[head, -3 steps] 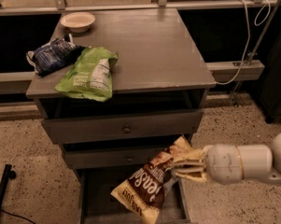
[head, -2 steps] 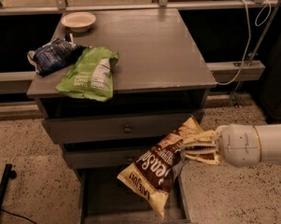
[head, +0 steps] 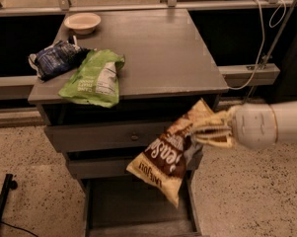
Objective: Pick brown chip bag from bottom drawer and place on counter
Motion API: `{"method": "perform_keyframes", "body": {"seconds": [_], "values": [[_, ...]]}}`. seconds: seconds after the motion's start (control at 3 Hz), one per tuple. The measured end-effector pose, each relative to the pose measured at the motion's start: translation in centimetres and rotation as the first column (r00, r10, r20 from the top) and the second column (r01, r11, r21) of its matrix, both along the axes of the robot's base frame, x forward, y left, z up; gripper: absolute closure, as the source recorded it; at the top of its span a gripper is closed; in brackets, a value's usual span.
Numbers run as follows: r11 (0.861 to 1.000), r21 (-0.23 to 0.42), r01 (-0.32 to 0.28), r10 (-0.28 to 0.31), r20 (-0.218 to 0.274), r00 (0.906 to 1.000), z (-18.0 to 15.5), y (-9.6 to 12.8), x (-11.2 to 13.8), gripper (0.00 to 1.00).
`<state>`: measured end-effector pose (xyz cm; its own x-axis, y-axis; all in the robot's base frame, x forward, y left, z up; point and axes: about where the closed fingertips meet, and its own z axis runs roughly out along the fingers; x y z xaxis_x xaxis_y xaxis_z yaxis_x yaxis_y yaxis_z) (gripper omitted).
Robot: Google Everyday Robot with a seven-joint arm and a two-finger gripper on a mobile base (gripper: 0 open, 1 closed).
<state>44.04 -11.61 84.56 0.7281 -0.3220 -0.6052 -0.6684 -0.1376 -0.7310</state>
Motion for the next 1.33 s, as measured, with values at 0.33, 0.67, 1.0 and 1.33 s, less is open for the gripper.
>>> {"method": "perform_keyframes", "body": {"seconds": [0.33,0.67,1.0,1.33], "values": [[0.999,-0.03,-0.019,0.022,0.115,0.9931,6.2,-0.4,3.5,1.0],[0.997,-0.07,-0.039,0.051,0.192,0.98,12.1,-0.1,6.3,1.0],[0.999,-0.042,-0.002,0.012,0.223,0.9749,15.5,-0.8,11.1,1.0],[0.993,0.053,0.108,-0.118,0.283,0.9519,19.1,-3.3,16.2,1.0]]}}
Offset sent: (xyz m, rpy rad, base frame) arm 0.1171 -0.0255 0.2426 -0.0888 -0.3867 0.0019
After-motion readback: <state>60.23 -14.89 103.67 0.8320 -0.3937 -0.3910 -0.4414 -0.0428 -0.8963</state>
